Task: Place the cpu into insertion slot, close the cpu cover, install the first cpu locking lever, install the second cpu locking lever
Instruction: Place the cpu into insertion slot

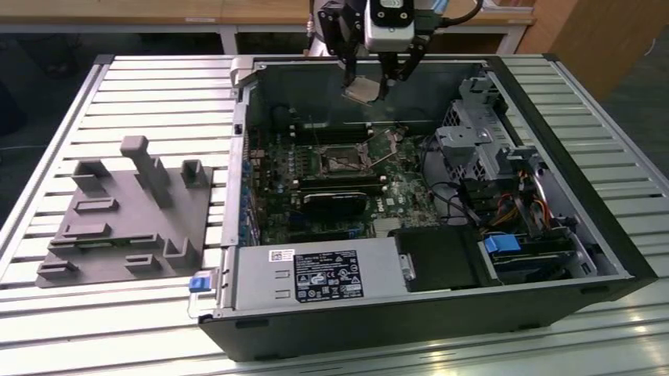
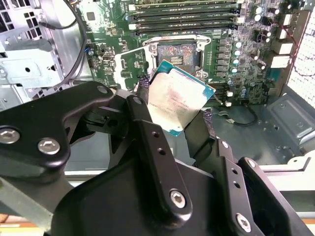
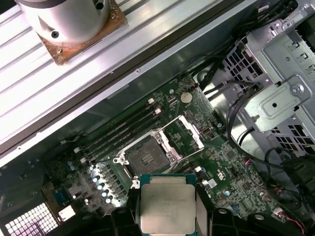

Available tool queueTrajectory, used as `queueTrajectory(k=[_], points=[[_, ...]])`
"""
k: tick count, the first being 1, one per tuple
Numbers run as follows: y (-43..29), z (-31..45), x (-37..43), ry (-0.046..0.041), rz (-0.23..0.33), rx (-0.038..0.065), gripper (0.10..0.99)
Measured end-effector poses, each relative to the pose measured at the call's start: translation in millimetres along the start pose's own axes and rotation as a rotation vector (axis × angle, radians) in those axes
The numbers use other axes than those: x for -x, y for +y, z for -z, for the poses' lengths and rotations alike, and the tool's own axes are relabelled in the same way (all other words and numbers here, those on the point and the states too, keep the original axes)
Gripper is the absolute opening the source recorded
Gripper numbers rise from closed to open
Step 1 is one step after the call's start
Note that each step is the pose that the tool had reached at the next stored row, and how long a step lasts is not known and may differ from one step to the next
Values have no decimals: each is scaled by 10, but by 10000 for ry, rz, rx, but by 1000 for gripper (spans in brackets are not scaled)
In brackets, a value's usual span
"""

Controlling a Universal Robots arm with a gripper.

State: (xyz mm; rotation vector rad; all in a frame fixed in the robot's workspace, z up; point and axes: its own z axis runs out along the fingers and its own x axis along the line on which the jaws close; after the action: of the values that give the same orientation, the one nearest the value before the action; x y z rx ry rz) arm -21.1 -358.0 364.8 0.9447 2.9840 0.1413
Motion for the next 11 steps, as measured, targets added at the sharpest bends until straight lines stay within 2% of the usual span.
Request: queueTrajectory(k=[11], points=[[0,-7,0,-62,-695,13,537]])
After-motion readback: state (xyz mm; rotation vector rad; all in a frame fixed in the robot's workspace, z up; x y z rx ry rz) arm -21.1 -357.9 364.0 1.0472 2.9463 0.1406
